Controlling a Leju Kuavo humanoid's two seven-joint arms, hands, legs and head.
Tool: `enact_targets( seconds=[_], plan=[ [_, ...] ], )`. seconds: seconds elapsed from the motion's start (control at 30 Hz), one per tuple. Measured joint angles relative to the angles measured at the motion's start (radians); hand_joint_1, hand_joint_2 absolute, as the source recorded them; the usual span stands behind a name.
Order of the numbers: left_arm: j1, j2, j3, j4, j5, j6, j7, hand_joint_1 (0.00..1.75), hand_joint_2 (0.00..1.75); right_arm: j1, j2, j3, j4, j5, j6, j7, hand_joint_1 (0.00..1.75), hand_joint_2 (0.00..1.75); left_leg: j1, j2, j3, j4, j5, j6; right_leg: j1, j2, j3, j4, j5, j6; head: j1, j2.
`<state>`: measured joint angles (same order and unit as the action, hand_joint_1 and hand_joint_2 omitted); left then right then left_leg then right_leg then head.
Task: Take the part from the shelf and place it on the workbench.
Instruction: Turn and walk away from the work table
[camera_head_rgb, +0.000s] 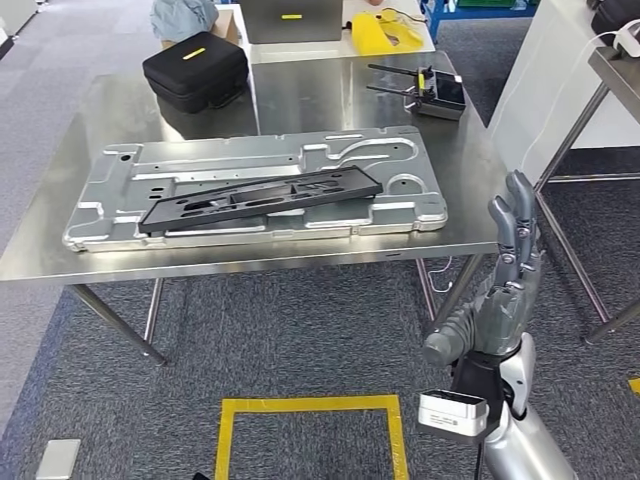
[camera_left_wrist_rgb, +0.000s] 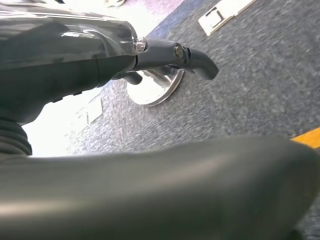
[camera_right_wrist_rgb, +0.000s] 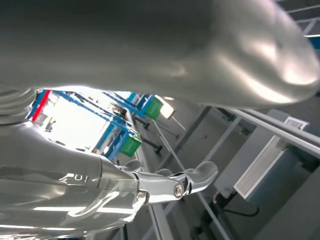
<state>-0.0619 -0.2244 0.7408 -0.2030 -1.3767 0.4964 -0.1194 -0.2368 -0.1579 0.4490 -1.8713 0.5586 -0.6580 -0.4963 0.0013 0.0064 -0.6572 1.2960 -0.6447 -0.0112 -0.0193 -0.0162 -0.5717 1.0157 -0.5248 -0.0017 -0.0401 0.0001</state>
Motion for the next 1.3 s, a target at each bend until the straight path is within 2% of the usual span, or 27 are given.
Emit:
enact_targets(
  seconds=[0.03,0.1,0.13,0.2,0.27,0.3,0.33,0.4,0.43,0.47,0.5,0.53,0.6,0.67,0.7,0.77,0.8,0.87,0.93,0.97,1.0,1.03,1.1,1.13,1.17,1.27,1.3],
  plan=[
    [0.0,0.0,0.0,0.0,0.0,0.0,0.0,0.0,0.0,0.0,0.0,0.0,0.0,0.0,0.0,0.0,0.0,0.0,0.0,0.0,0.035,-0.036,0.029,0.003,0.001,-0.001,-0.013,0.004,0.007,0.002,0.0,0.0],
    [-0.001,0.0,0.0,0.0,0.0,0.0,0.0,0.0,0.0,0.0,0.0,0.0,0.0,-0.002,0.0,0.0,0.0,0.0,-0.002,-0.002,0.136,-0.175,0.065,0.014,0.002,-0.001,-0.031,0.009,0.021,0.008,0.0,0.0],
    [-0.002,0.0,0.0,0.0,0.0,0.001,0.0,0.0,0.0,-0.001,0.0,0.0,0.0,-0.002,0.0,0.0,0.0,0.0,-0.005,-0.003,0.179,-0.241,0.065,0.021,0.003,-0.001,-0.036,0.01,0.029,0.013,0.0,0.0],
    [-0.004,0.001,0.0,0.0,-0.001,0.001,0.0,0.0,0.0,-0.002,0.0,0.0,0.0,-0.002,0.0,0.0,0.0,0.0,-0.011,-0.004,0.216,-0.308,0.054,0.032,0.003,-0.002,-0.042,0.009,0.045,0.025,0.0,0.0],
    [-0.005,0.001,0.0,0.0,-0.001,0.001,0.0,0.0,0.0,-0.002,0.0,-0.001,0.0,-0.003,0.0,0.0,0.0,0.0,-0.01,-0.002,0.209,-0.318,0.062,0.04,0.001,-0.001,-0.051,0.011,0.048,0.037,0.0,0.0],
    [-0.005,0.001,0.0,0.0,-0.001,0.001,0.001,0.0,0.0,-0.002,0.0,-0.001,0.001,-0.003,0.0,0.0,0.0,0.0,-0.008,0.001,0.201,-0.321,0.069,0.046,0.001,0.001,-0.059,0.024,0.029,0.041,0.001,0.0],
    [-0.005,0.001,0.0,0.0,-0.001,0.001,0.001,0.0,0.0,-0.002,0.0,-0.002,0.002,-0.004,0.0,0.0,0.0,0.0,-0.006,0.003,0.19,-0.323,0.079,0.053,0.001,0.003,-0.072,0.054,-0.006,0.044,0.001,0.0],
    [-0.004,0.001,0.0,0.0,-0.002,0.001,0.002,0.0,0.0,-0.001,0.0,-0.002,0.005,-0.006,0.0,0.0,0.0,0.0,-0.007,0.006,0.164,-0.321,0.098,0.062,0.001,0.006,-0.105,0.167,-0.099,0.048,0.002,0.0],
    [-0.004,0.001,0.0,0.0,-0.002,0.001,0.002,0.0,0.0,0.001,0.0,-0.002,0.007,-0.006,0.0,0.0,0.0,0.0,-0.008,0.006,0.15,-0.319,0.108,0.063,0.001,0.006,-0.119,0.229,-0.127,0.05,0.002,0.0],
    [-0.003,0.001,0.0,0.0,-0.002,0.001,0.002,0.0,0.0,0.003,0.0,-0.003,0.008,-0.006,0.0,0.0,0.0,0.0,-0.009,0.007,0.136,-0.317,0.117,0.064,0.001,0.007,-0.122,0.273,-0.133,0.052,0.002,0.0],
    [-0.003,0.001,0.0,0.0,-0.002,0.001,0.002,0.0,0.0,0.004,0.0,-0.003,0.01,-0.006,0.0,0.0,0.0,0.0,-0.01,0.007,0.123,-0.315,0.125,0.063,0.001,0.007,-0.11,0.284,-0.118,0.053,0.002,0.0],
    [-0.003,0.001,0.0,0.0,-0.002,0.001,0.002,0.0,0.0,0.005,0.0,-0.003,0.01,-0.007,0.0,0.0,0.0,0.0,-0.01,0.008,0.111,-0.31,0.131,0.062,0.001,0.007,-0.079,0.257,-0.089,0.053,0.002,0.0],
    [-0.003,0.001,0.0,0.0,-0.002,0.001,0.002,0.0,0.0,0.004,0.0,-0.003,0.01,-0.007,0.0,0.0,0.0,0.0,-0.012,0.008,0.091,-0.296,0.138,0.058,0.002,0.007,0.022,0.119,-0.046,0.048,0.002,0.0],
    [-0.003,0.001,0.0,0.0,-0.002,0.001,0.002,0.0,0.0,0.003,0.0,-0.003,0.01,-0.007,0.0,0.0,0.0,0.0,-0.014,0.008,0.077,-0.281,0.143,0.05,0.005,0.008,0.092,0.008,-0.044,0.04,0.001,0.0],
    [-0.003,0.001,0.0,0.0,-0.002,0.001,0.002,0.0,0.0,0.003,0.0,-0.003,0.01,-0.007,0.0,0.0,0.0,0.0,-0.015,0.008,0.072,-0.278,0.147,0.045,0.006,0.008,0.101,-0.012,-0.05,0.037,0.001,0.0],
    [-0.003,0.001,0.0,0.0,-0.002,0.001,0.002,0.0,0.0,0.003,0.0,-0.004,0.01,-0.007,0.0,0.0,0.0,0.0,-0.016,0.007,0.062,-0.273,0.151,0.033,0.004,0.007,0.093,-0.019,-0.048,0.028,0.0,0.0],
    [-0.003,0.001,0.0,0.0,-0.002,0.001,0.002,0.0,0.0,0.003,0.0,-0.004,0.01,-0.007,0.0,0.0,0.0,0.0,-0.015,0.005,0.055,-0.262,0.138,0.027,0.001,0.006,0.086,-0.022,-0.043,0.019,0.0,0.0],
    [-0.002,0.002,0.0,0.0,-0.002,0.001,0.004,0.0,0.0,0.005,0.001,-0.004,0.011,-0.007,0.0,0.0,0.0,0.0,-0.009,0.002,0.026,-0.189,0.07,0.012,-0.004,0.003,0.067,-0.023,-0.029,0.002,-0.001,0.0],
    [-0.001,0.002,0.0,0.0,-0.002,0.001,0.007,0.0,0.0,0.008,0.001,-0.004,0.011,-0.008,0.0,0.0,0.0,0.0,-0.001,0.001,-0.011,-0.064,-0.007,-0.001,-0.003,0.001,0.046,-0.021,-0.015,-0.004,-0.001,0.0],
    [0.0,0.002,0.0,0.0,-0.002,0.001,0.009,0.0,0.0,0.01,0.001,-0.004,0.012,-0.009,0.0,0.0,0.0,0.0,0.001,0.001,-0.019,-0.018,-0.023,-0.004,-0.003,0.0,0.036,-0.019,-0.009,-0.004,-0.001,0.0],
    [0.0,0.002,0.0,0.0,-0.002,0.001,0.01,0.0,0.0,0.012,0.001,-0.004,0.013,-0.009,0.0,0.0,0.0,0.0,0.003,0.001,-0.01,-0.006,-0.017,-0.006,-0.002,0.0,0.027,-0.018,-0.003,-0.003,-0.001,0.0],
    [0.001,0.002,0.0,0.0,-0.002,0.001,0.01,0.0,0.0,0.013,0.001,-0.004,0.014,-0.009,0.0,0.0,0.0,0.0,0.004,0.001,0.018,-0.036,0.005,-0.007,-0.003,-0.001,0.02,-0.016,0.002,-0.001,-0.001,0.0],
    [0.0,0.002,0.0,0.0,-0.003,0.001,0.011,0.0,0.0,0.014,0.001,-0.005,0.014,-0.009,0.0,0.0,0.0,0.0,0.005,0.0,0.113,-0.177,0.058,-0.001,-0.002,-0.001,0.011,-0.012,0.008,0.005,-0.001,0.0],
    [0.0,0.002,0.0,0.0,-0.003,0.001,0.011,0.0,0.0,0.014,0.001,-0.006,0.014,-0.009,0.0,0.0,0.0,0.0,0.004,-0.001,0.153,-0.243,0.073,0.004,-0.001,0.0,0.008,-0.01,0.012,0.009,-0.001,0.0],
    [-0.001,0.002,0.0,0.0,-0.003,0.001,0.011,0.0,0.0,0.014,0.001,-0.007,0.014,-0.01,0.0,0.0,0.0,0.0,0.002,-0.002,0.178,-0.287,0.079,0.009,0.0,0.0,0.006,-0.009,0.016,0.015,0.0,0.0],
    [0.0,0.002,0.0,0.0,-0.004,0.001,0.011,0.0,0.0,0.013,0.001,-0.009,0.014,-0.01,0.0,0.0,0.0,0.0,-0.001,-0.002,0.181,-0.312,0.084,0.024,-0.001,0.0,-0.001,-0.007,0.027,0.037,0.0,0.0],
    [-0.001,0.002,0.0,0.0,-0.004,0.001,0.011,0.0,0.0,0.013,0.001,-0.01,0.014,-0.011,0.0,0.0,0.0,0.0,0.0,-0.001,0.177,-0.315,0.089,0.031,-0.002,0.002,-0.006,0.0,0.018,0.042,0.0,0.0]
  ],
)
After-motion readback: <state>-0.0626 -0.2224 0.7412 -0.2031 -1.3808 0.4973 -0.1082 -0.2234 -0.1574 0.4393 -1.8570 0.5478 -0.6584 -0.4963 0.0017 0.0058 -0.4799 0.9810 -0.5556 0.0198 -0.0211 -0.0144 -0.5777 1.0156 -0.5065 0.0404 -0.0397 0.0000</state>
